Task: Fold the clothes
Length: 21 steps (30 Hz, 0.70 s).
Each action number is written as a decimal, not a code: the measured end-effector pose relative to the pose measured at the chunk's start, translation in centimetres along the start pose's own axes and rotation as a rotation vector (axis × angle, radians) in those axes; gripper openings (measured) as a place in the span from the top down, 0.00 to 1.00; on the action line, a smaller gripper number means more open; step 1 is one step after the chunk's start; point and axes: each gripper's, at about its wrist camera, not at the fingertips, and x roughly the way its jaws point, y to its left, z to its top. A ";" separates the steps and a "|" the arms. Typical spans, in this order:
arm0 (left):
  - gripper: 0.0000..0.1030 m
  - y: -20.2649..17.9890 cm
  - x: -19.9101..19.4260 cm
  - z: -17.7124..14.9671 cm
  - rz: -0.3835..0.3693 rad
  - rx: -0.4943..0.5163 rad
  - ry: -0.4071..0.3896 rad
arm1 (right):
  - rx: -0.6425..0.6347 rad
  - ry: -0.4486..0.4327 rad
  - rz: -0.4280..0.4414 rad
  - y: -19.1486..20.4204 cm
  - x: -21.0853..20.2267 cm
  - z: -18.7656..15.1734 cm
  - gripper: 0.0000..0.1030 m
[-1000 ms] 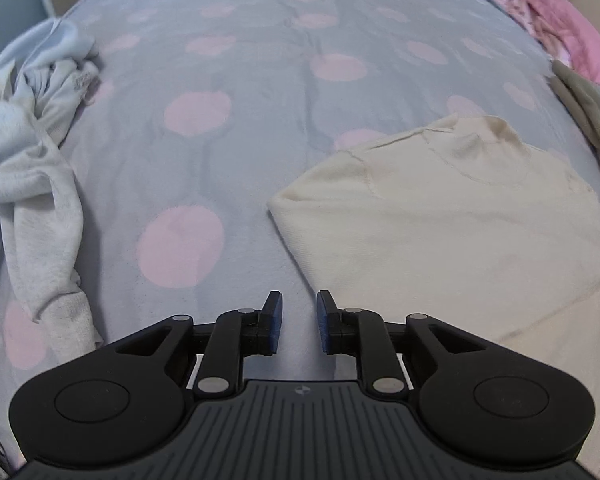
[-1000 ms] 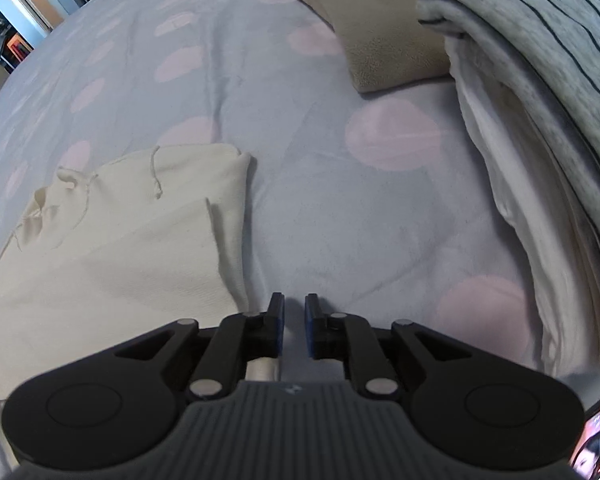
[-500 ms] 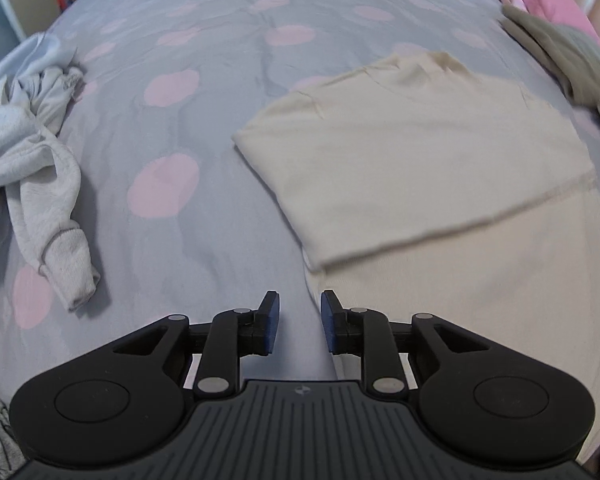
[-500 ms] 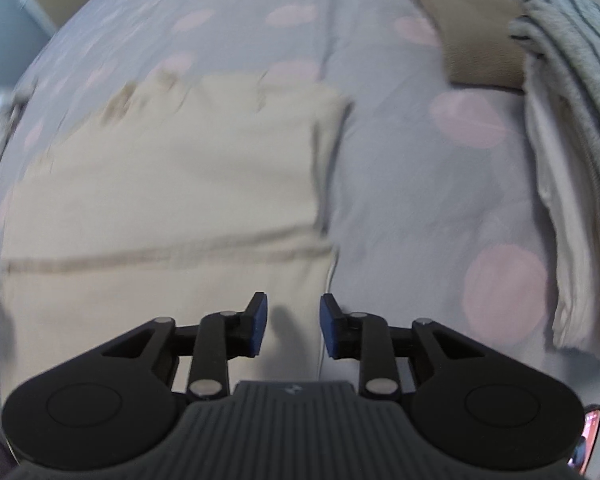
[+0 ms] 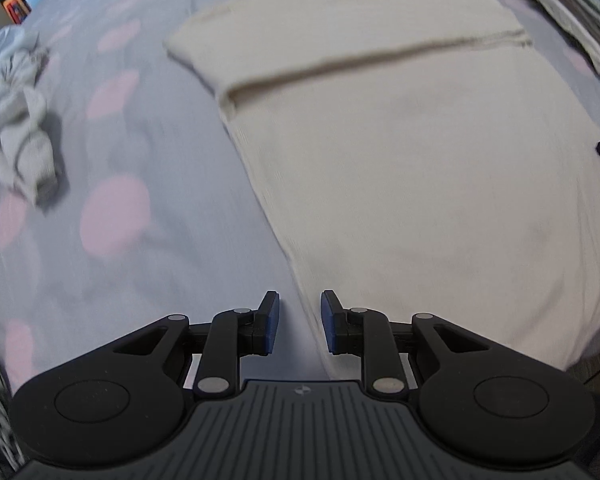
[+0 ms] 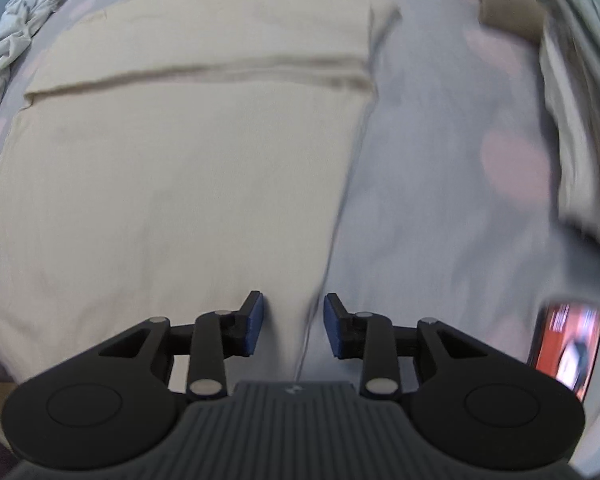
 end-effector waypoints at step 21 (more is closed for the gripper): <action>0.73 -3.7 -1.9 -7.1 0.014 0.006 0.139 | -0.030 0.222 -0.020 2.3 -0.3 -8.4 0.66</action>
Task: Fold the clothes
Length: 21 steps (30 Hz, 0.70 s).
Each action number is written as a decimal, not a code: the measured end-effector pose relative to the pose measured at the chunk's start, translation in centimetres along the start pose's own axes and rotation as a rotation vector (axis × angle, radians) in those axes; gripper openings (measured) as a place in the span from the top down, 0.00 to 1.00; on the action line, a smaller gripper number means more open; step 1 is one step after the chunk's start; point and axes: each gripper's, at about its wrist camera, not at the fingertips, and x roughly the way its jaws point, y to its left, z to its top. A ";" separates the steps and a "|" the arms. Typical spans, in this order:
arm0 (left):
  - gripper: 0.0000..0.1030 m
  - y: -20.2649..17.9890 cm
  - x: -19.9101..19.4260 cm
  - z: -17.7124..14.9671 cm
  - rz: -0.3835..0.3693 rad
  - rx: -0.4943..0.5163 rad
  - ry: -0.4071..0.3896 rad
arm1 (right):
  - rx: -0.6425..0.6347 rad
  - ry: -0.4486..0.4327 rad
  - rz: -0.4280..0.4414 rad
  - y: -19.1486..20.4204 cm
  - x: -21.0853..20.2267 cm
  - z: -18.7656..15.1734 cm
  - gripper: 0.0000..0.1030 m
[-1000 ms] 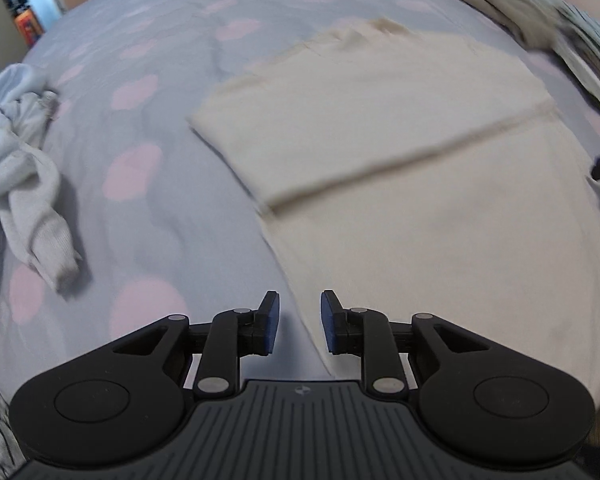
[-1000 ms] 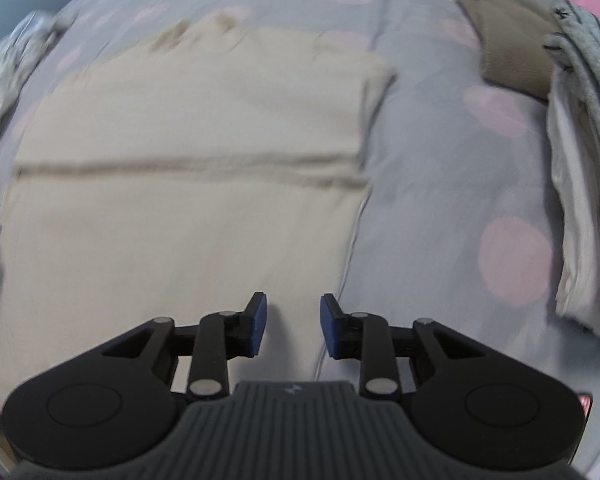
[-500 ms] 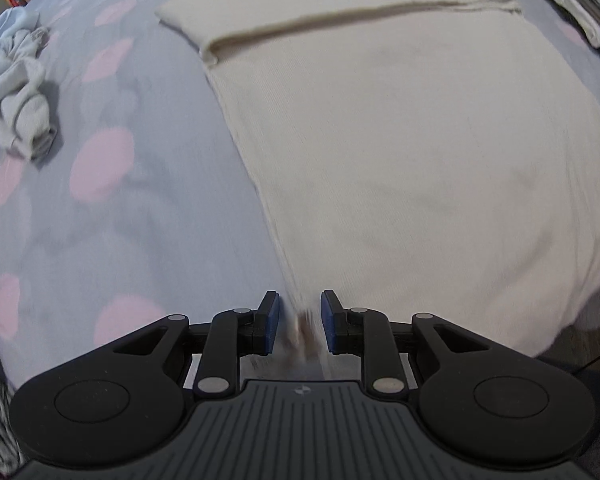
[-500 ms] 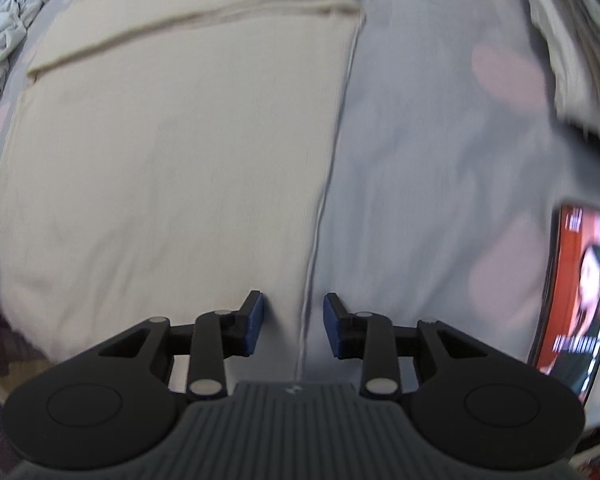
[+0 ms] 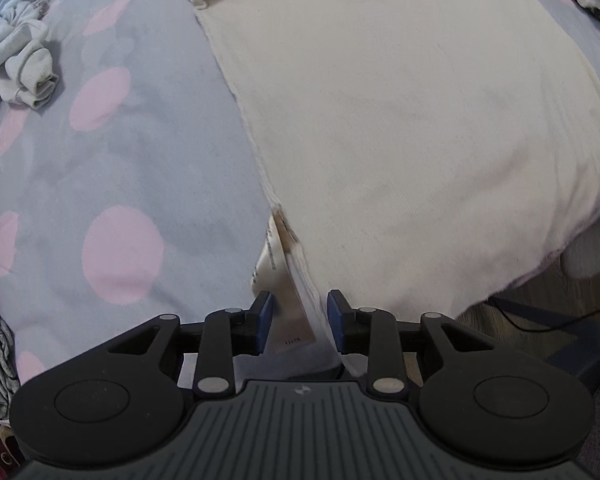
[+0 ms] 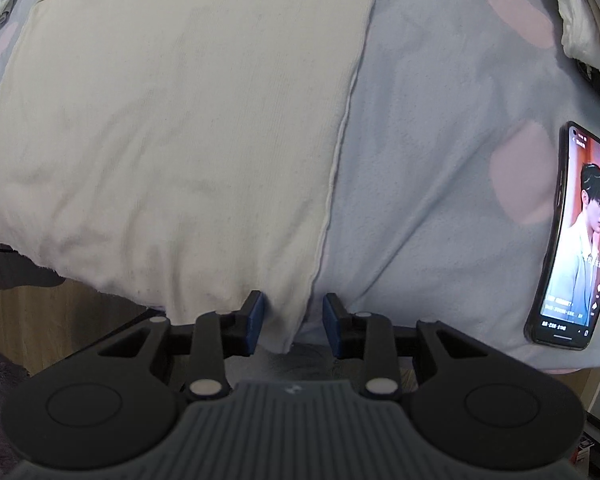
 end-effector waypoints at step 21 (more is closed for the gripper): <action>0.91 0.0 0.9 -1.0 -0.124 -0.015 0.106 | -0.091 0.052 -0.036 1.7 0.7 -1.0 0.88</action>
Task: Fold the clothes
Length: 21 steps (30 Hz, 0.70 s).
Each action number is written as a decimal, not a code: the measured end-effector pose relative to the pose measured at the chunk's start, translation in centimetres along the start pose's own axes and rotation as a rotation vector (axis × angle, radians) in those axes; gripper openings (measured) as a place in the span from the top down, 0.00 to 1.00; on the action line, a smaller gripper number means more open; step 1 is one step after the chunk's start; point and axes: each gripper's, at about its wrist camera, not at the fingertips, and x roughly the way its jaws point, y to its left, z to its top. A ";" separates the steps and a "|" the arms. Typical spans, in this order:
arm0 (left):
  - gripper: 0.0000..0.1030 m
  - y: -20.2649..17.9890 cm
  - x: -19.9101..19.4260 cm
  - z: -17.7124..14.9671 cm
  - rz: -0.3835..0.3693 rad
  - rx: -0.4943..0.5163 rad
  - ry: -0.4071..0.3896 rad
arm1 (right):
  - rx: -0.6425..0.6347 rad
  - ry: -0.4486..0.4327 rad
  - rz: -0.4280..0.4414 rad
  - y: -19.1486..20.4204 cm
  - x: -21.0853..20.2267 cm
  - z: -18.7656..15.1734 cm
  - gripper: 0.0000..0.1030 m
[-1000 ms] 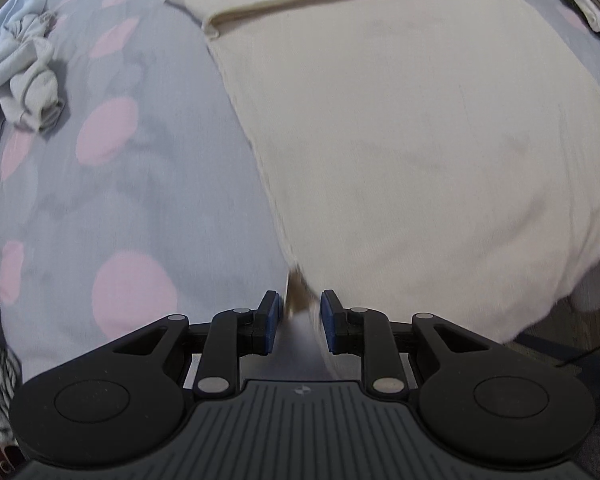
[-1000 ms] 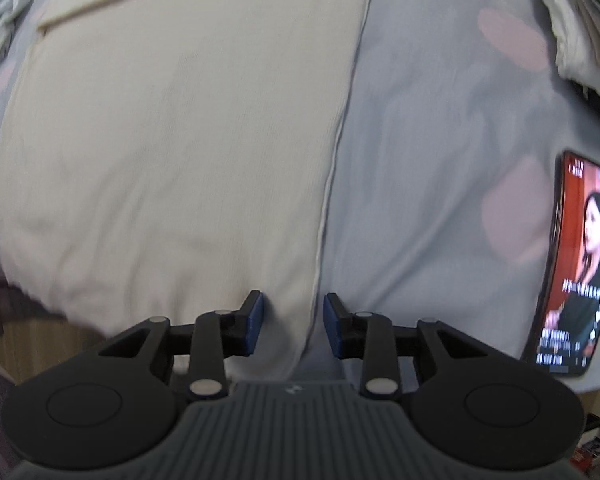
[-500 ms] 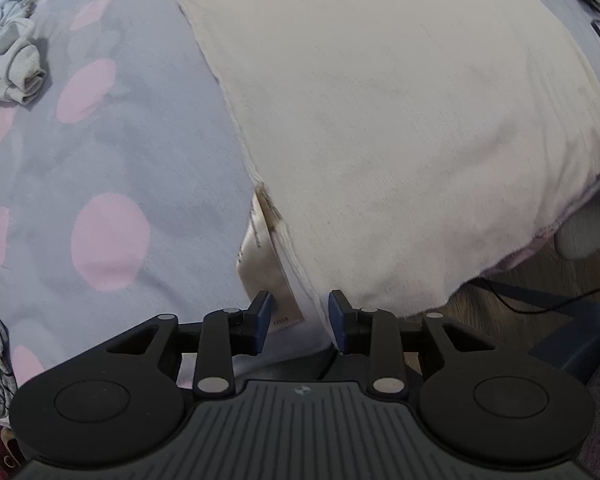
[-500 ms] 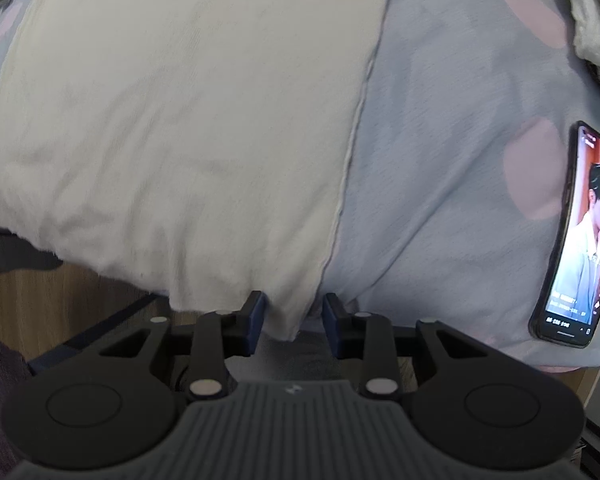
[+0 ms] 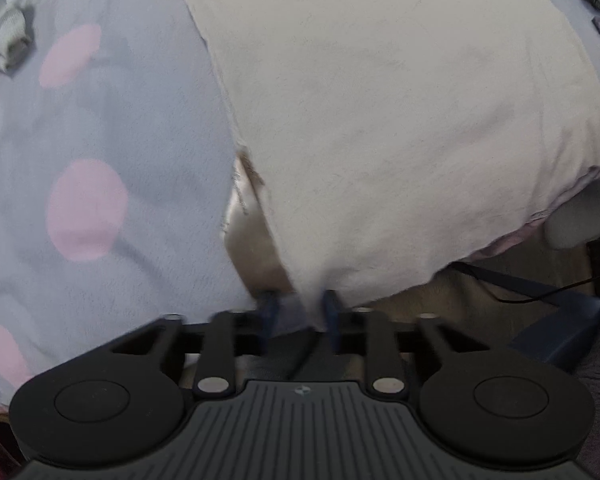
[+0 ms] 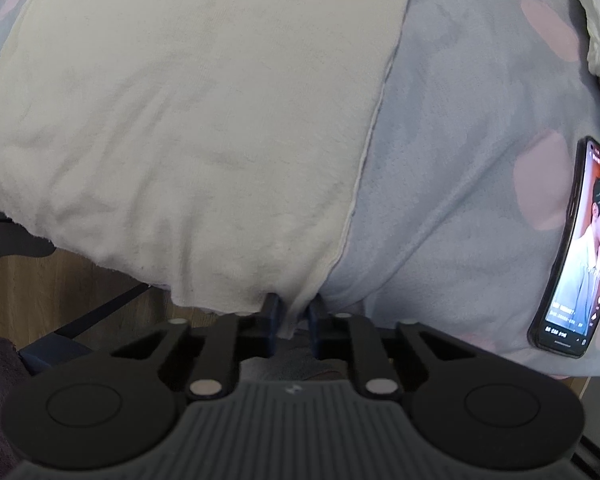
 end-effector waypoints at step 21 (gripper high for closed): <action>0.98 5.7 -11.7 5.2 -0.120 -0.046 -0.208 | 0.106 -0.301 0.158 -5.3 -13.5 4.2 0.95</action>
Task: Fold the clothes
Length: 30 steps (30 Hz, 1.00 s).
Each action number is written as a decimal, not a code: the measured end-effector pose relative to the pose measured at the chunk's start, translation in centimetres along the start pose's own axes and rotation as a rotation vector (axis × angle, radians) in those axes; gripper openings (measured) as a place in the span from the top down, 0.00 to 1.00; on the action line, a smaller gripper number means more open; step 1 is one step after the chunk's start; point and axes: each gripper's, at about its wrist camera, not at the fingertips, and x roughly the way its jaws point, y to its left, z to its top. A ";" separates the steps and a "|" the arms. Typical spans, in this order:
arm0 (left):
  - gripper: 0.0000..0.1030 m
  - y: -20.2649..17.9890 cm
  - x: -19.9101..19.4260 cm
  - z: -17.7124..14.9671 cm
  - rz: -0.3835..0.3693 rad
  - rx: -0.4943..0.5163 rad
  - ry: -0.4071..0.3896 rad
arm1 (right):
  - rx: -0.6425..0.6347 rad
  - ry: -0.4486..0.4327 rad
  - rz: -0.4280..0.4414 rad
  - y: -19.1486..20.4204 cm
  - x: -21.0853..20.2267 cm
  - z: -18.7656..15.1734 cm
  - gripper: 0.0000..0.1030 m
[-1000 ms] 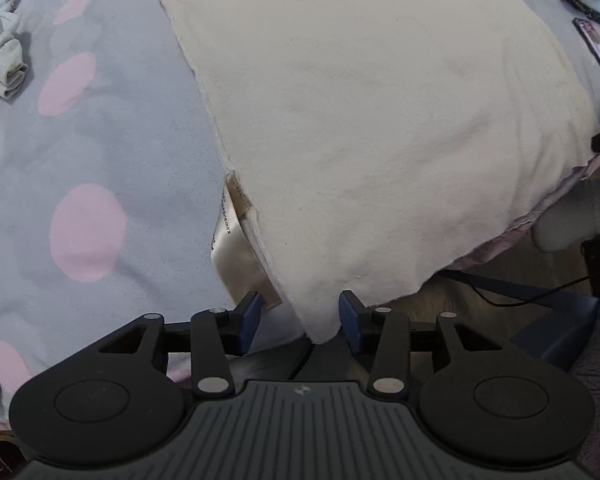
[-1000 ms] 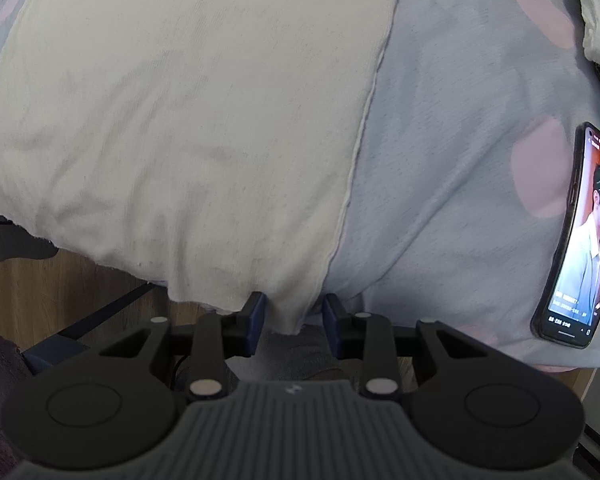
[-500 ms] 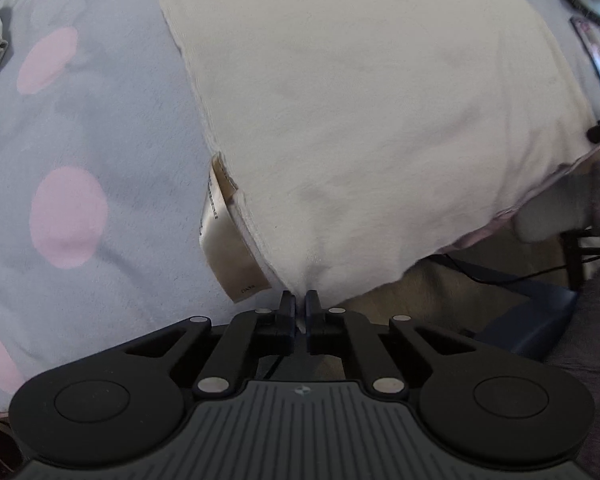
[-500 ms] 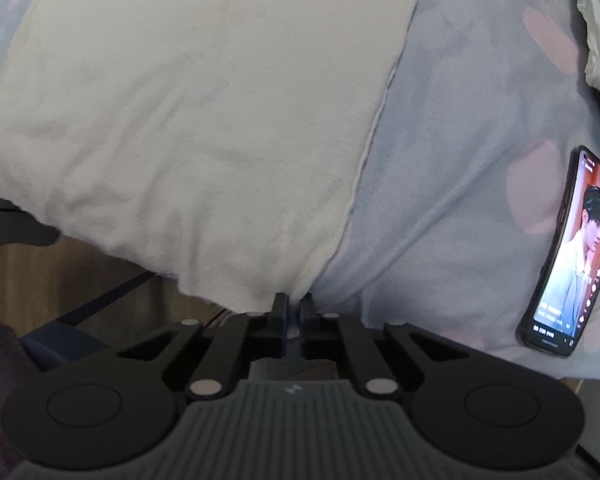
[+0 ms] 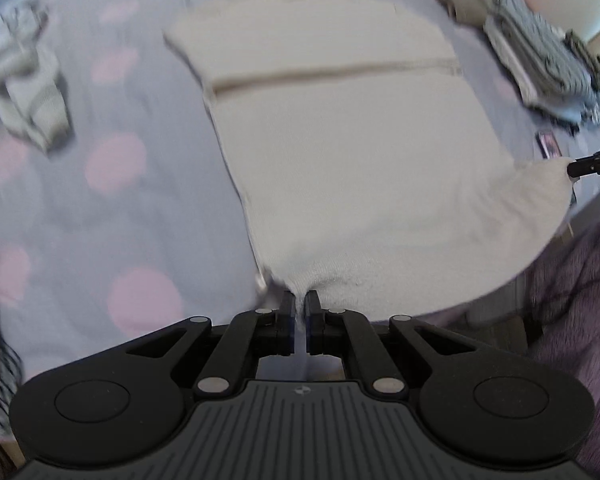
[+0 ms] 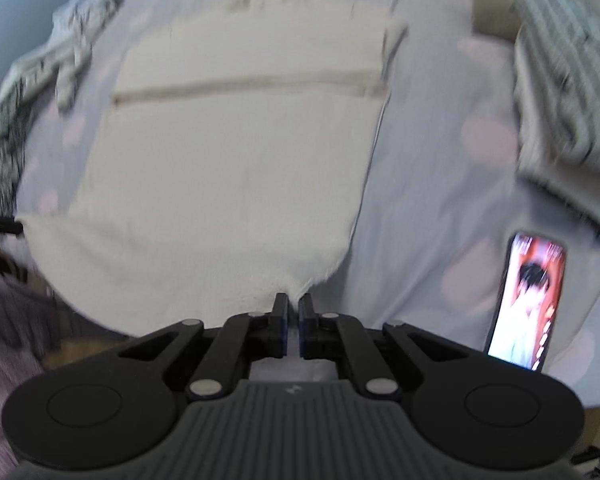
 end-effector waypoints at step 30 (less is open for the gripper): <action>0.98 7.8 3.7 25.0 0.164 -0.148 -0.282 | 0.191 -0.304 -0.020 -6.1 4.4 24.6 0.95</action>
